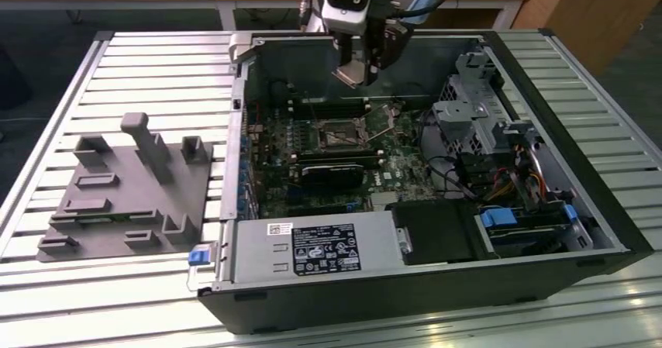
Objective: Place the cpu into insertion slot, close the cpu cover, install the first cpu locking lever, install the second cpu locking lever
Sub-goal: 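Place the cpu into insertion slot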
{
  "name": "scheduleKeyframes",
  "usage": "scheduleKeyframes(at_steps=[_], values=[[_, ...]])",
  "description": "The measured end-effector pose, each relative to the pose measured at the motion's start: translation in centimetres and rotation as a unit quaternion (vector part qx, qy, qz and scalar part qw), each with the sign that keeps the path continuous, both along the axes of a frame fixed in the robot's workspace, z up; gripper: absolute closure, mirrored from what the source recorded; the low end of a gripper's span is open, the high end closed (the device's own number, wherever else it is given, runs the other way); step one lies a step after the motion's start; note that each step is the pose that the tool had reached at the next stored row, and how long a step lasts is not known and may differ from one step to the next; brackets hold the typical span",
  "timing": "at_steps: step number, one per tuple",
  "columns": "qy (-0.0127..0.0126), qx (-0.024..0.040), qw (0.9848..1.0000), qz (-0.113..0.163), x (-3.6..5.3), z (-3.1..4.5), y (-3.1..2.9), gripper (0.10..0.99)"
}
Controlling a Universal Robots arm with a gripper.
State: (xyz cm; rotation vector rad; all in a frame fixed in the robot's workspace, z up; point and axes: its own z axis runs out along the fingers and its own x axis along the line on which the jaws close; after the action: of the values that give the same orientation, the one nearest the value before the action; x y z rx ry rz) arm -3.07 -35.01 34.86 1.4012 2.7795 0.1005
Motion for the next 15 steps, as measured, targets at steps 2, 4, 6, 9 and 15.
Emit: scheduleKeyframes(at_steps=[2, 4, 6, 9, 15], values=[[0.0000, -0.0010, 1.0000, 0.000, 0.00, -0.13, 0.00, 0.549], [0.0000, -0.0018, 1.0000, -0.001, 0.00, -0.26, 0.00, 0.549], [0.0000, -0.0030, 1.0000, -0.001, 0.00, -0.37, 0.00, 0.549], [0.0000, -0.0056, 1.0000, -0.004, -0.01, -0.55, 0.01, 0.549], [0.0002, -0.0085, 0.9992, -0.039, 0.00, -1.06, 0.02, 0.549]])
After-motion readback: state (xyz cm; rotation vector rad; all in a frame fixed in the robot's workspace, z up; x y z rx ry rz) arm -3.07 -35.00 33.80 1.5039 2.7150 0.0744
